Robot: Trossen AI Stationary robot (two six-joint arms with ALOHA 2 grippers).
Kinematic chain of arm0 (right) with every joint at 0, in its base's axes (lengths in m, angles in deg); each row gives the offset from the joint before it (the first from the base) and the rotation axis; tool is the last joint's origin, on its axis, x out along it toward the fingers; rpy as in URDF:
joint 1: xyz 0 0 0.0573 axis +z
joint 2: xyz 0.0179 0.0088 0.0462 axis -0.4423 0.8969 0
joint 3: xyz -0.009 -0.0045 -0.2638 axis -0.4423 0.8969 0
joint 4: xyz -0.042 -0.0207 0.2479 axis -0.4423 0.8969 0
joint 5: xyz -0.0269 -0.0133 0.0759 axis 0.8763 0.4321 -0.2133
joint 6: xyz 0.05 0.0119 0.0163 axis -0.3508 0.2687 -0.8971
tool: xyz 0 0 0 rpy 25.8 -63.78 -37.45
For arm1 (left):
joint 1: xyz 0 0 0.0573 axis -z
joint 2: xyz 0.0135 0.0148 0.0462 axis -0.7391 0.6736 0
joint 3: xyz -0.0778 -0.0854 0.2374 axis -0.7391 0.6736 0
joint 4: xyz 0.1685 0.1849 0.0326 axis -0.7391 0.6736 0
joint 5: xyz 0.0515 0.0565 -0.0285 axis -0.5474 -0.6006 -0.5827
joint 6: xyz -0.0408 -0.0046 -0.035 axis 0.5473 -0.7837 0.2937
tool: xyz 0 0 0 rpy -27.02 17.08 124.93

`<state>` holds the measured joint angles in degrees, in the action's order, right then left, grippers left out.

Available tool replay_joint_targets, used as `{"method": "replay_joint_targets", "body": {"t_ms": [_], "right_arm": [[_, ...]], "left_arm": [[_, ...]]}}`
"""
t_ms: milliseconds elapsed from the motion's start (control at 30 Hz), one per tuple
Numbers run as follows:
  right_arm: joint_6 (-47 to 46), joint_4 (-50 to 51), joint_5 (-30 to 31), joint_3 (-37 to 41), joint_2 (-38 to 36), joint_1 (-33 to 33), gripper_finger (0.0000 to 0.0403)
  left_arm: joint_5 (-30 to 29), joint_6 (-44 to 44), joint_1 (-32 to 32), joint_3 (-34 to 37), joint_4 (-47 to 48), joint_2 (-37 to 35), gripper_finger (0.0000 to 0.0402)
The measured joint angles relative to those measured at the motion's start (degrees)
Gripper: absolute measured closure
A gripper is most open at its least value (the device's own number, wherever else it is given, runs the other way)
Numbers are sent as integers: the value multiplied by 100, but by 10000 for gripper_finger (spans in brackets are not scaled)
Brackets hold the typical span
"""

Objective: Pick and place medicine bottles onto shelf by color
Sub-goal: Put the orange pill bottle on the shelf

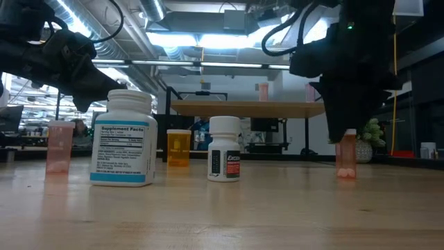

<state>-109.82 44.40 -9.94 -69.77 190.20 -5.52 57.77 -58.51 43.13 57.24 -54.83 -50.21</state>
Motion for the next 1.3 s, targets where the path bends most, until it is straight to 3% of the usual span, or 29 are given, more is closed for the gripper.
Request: {"method": "replay_joint_targets", "body": {"t_ms": [267,567,933,1133,1300], "right_arm": [[2,15,56,0,20,0,226],[13,23,10,0,15,0,286],[159,35,-134,-13,-18,-76,285],[1174,338,-171,-588,-33,-379,287],[2353,841,-164,-1521,-35,-834,286]], "left_arm": [[0,0,-1,0,23,2,308],[0,2,0,1,33,1,308],[0,-2,1,0,36,0,308],[0,-4,-1,1,36,1,308],[0,-4,-1,-1,36,1,308]]}}
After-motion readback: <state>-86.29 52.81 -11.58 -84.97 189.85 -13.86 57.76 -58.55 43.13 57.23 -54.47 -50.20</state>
